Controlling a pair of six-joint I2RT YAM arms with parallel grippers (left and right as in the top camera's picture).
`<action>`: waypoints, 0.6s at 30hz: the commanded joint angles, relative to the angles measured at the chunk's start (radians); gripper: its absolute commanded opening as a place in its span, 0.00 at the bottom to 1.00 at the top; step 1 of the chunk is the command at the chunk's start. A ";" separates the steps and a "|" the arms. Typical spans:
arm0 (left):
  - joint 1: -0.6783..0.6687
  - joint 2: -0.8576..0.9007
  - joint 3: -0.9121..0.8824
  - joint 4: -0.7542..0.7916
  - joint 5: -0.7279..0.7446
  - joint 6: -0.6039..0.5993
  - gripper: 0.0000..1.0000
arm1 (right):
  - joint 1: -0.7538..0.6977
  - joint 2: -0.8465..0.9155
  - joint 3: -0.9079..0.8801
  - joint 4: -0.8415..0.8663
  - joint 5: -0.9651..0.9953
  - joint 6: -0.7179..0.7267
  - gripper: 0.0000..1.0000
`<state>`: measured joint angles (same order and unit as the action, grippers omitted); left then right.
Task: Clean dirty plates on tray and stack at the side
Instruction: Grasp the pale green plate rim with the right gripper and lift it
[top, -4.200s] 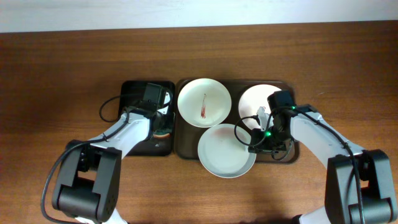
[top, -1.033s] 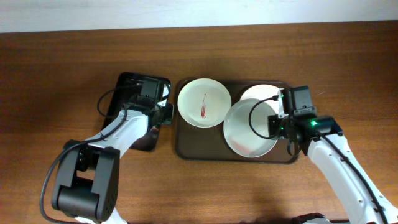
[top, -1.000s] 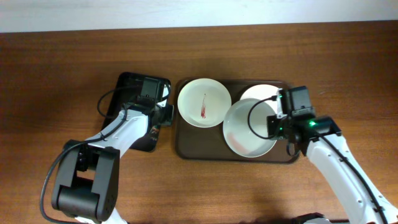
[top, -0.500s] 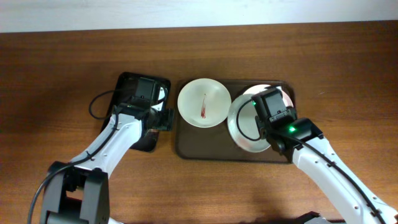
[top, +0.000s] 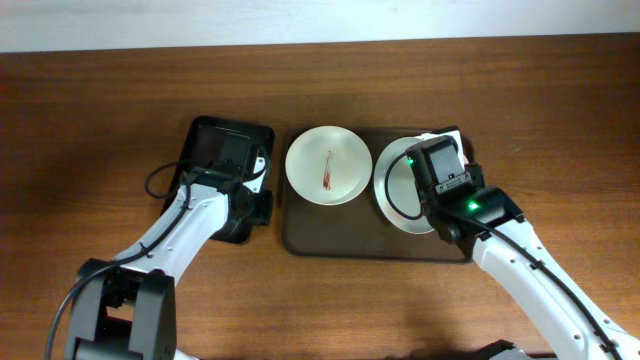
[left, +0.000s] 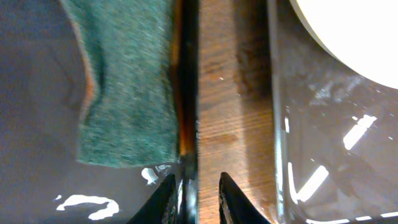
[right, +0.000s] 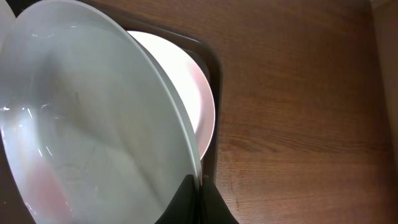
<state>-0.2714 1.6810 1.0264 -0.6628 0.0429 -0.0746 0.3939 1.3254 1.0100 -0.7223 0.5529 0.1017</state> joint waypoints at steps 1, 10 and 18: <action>0.006 -0.011 -0.012 -0.001 0.051 -0.026 0.24 | 0.006 -0.024 0.029 0.006 -0.004 0.011 0.04; 0.006 -0.011 -0.012 0.027 0.209 -0.037 0.26 | 0.006 -0.038 0.029 0.008 -0.066 0.011 0.04; 0.006 -0.011 -0.012 0.068 0.294 -0.037 0.27 | 0.006 -0.039 0.029 0.009 -0.077 0.010 0.04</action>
<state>-0.2668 1.6810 1.0225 -0.6125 0.2409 -0.1020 0.3939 1.3098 1.0100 -0.7204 0.4839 0.1020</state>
